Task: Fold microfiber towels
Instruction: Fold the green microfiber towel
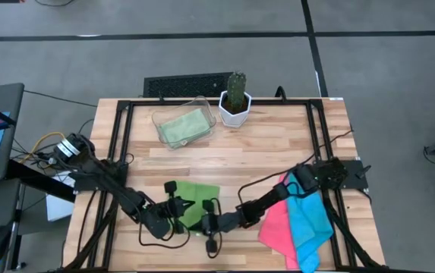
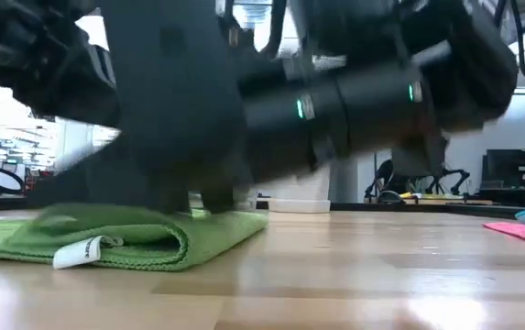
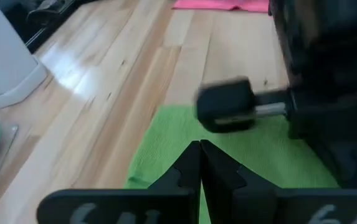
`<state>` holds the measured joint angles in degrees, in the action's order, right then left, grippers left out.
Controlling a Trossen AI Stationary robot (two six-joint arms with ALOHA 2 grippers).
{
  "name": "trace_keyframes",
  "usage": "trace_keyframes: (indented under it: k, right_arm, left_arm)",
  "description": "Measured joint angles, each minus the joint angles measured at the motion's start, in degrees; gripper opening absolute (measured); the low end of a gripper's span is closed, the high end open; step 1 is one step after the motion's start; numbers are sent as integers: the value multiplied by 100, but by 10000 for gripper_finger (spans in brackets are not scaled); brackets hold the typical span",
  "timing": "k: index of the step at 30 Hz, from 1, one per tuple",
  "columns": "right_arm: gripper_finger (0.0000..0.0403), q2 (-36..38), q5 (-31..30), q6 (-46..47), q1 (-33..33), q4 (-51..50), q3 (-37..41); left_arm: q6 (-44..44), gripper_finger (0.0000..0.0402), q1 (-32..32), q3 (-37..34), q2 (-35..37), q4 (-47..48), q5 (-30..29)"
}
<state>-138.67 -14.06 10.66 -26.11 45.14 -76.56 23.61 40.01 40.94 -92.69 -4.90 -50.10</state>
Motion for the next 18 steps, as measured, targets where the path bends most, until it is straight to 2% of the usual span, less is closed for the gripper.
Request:
trace_keyframes:
  k: [4,9,15,18]
  right_arm:
    - [22,-168,307,269,51,42,-23]
    - [18,-123,357,84,74,-286,-23]
    - [27,497,364,-704,75,-582,34]
    - [37,1115,256,-1169,88,-785,-4]
  left_arm:
    - [31,0,123,8,334,228,-122]
    - [292,0,280,8,1060,598,-395]
    - [486,0,645,12,1669,927,-662]
    - [1269,0,704,14,1804,1668,-745]
